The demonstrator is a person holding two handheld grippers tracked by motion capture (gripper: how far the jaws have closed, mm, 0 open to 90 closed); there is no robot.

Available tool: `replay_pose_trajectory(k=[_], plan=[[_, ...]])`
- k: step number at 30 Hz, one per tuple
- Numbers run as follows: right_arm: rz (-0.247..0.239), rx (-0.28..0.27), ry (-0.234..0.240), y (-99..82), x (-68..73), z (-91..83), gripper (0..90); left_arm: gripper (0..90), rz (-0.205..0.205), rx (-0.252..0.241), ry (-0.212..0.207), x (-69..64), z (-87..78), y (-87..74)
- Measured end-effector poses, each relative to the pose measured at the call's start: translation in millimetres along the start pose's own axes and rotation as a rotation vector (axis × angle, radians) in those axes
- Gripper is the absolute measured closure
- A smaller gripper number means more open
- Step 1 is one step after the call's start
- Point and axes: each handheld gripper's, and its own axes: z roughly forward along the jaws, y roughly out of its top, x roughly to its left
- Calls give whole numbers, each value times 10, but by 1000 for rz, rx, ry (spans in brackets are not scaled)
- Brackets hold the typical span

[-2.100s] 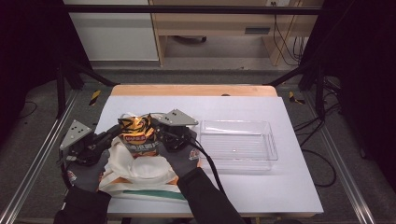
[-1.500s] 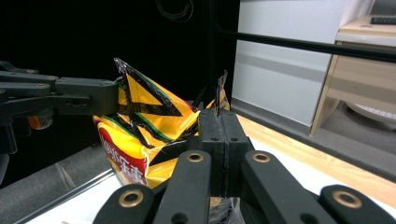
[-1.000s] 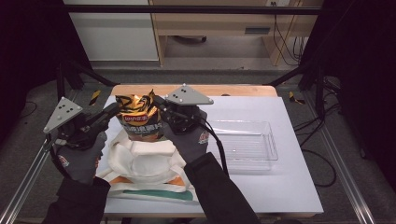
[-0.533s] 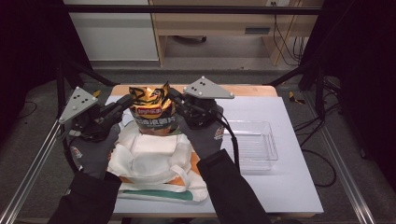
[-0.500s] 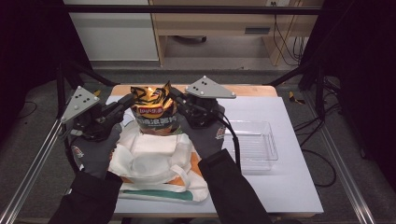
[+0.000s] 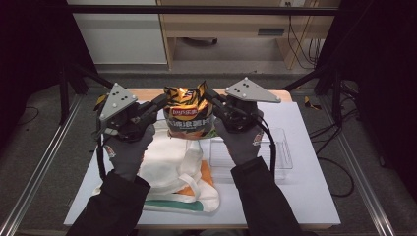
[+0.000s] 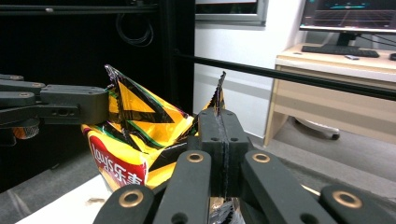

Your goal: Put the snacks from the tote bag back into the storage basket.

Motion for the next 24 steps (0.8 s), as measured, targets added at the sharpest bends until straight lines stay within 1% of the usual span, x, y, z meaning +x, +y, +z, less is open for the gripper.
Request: replay_pose_trajectory(k=[4,5,8,9,11,14,17,22,24], plan=[[6,6,-20,-51,-125,-90,900,899,1,6,-25,-106,133,-9],[7,9,-24,-65,-156,-111,900,899,2,9,-24,-121,158,-14],[9,12,-41,-102,-235,-164,900,899,1,16,-39,-183,249,-33],[6,12,-45,-112,-256,-178,900,899,0,18,-51,-213,289,-42],[6,15,-58,-143,-318,-220,900,899,5,21,-53,-260,349,-57],[4,21,-76,-197,-410,-282,900,899,-1,21,-64,-334,448,-82],[9,25,-89,-238,-482,-330,900,899,2,25,-77,-410,540,-114],[18,31,-114,-342,-647,-426,900,899,1,35,-94,-540,694,-153],[20,32,-119,-366,-688,-450,900,899,10,39,-99,-575,740,-163]])
